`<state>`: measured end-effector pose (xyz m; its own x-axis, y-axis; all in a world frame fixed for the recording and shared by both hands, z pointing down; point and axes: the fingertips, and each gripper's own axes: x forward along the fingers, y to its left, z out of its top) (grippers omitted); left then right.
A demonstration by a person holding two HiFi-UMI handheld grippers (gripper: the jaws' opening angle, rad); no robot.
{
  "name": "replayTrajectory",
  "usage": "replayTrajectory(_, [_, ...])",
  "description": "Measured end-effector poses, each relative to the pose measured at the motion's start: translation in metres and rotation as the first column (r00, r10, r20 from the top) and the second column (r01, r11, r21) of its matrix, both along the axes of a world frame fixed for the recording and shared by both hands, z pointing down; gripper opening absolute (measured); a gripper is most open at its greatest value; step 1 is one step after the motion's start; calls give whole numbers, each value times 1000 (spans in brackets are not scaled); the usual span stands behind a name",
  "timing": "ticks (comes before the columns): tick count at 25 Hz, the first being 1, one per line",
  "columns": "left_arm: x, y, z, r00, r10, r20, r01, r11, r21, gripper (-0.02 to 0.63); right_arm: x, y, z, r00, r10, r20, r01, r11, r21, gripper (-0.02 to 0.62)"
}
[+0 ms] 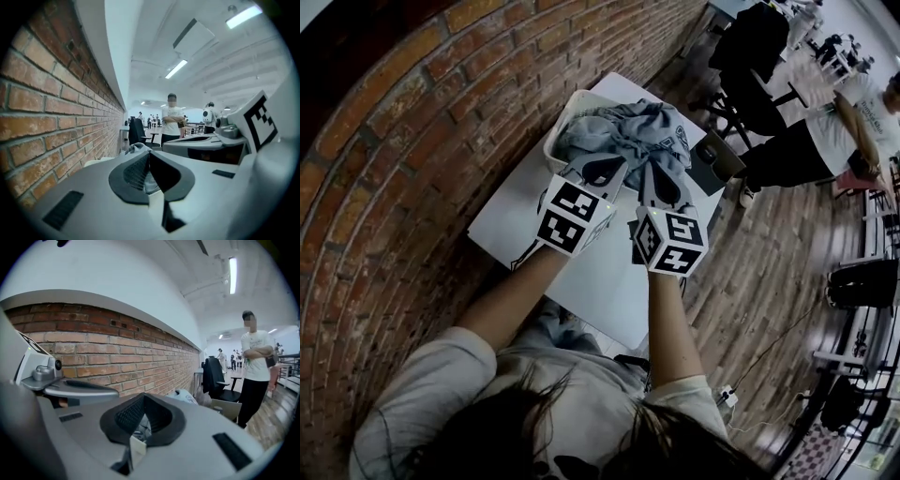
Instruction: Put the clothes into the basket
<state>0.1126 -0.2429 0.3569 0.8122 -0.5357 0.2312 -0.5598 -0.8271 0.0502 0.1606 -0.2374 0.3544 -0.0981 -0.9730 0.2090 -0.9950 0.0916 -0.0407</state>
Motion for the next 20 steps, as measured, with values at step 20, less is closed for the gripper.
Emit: replayTrajectory(20, [-64,151,-56,993,-20,-114,29,997,76,9,-82,162,-60,999,-8,-50,16,988,153,7])
